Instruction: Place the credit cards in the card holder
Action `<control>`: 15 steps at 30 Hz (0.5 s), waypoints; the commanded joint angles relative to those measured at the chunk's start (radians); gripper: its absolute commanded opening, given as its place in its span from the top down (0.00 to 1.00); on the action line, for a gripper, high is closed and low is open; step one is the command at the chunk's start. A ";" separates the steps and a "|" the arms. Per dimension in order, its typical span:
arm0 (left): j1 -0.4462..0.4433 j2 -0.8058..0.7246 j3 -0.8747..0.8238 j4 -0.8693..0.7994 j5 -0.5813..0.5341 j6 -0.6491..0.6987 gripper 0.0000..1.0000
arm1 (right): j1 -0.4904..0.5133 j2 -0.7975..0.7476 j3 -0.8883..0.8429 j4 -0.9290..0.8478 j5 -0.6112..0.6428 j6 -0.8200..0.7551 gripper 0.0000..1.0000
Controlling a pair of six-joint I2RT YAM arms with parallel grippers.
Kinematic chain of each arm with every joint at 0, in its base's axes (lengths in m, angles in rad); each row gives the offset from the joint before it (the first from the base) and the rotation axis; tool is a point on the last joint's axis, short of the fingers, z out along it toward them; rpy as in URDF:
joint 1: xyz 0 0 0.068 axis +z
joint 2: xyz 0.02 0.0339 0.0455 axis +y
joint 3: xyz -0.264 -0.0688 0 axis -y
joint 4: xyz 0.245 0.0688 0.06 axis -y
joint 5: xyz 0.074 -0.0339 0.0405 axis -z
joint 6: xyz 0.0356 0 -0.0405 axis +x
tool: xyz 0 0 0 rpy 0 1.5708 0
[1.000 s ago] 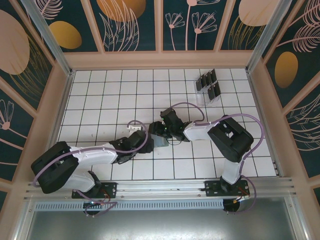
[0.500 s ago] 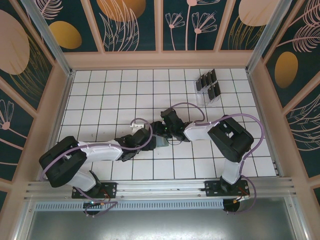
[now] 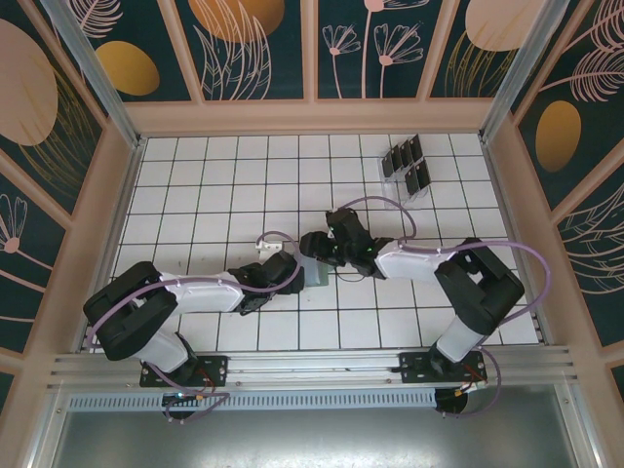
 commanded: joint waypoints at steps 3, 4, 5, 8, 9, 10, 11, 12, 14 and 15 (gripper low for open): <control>-0.002 0.024 -0.009 -0.015 -0.009 -0.015 0.01 | 0.000 -0.004 -0.030 0.008 0.018 0.016 0.49; -0.002 0.024 -0.010 -0.015 -0.009 -0.015 0.01 | 0.002 0.000 -0.032 0.013 0.016 0.018 0.49; -0.001 0.024 -0.010 -0.015 -0.008 -0.015 0.02 | 0.004 0.004 -0.032 0.016 0.013 0.019 0.49; -0.002 0.023 -0.010 -0.015 -0.009 -0.015 0.02 | 0.011 0.021 -0.033 0.026 0.007 0.023 0.49; -0.002 0.023 -0.012 -0.014 -0.010 -0.015 0.02 | 0.012 0.028 -0.032 0.029 0.005 0.025 0.50; -0.001 0.024 -0.010 -0.014 -0.009 -0.014 0.02 | 0.013 0.032 -0.032 0.032 0.004 0.026 0.50; -0.002 0.023 -0.011 -0.014 -0.009 -0.014 0.01 | 0.015 0.040 -0.032 0.035 0.000 0.028 0.50; -0.001 0.023 -0.013 -0.012 -0.009 -0.013 0.01 | 0.018 0.046 -0.032 0.039 -0.002 0.028 0.50; -0.001 0.023 -0.014 -0.011 -0.009 -0.013 0.01 | 0.021 0.059 -0.032 0.046 -0.006 0.031 0.50; -0.001 0.023 -0.014 -0.011 -0.009 -0.014 0.02 | 0.022 0.069 -0.031 0.051 -0.010 0.033 0.50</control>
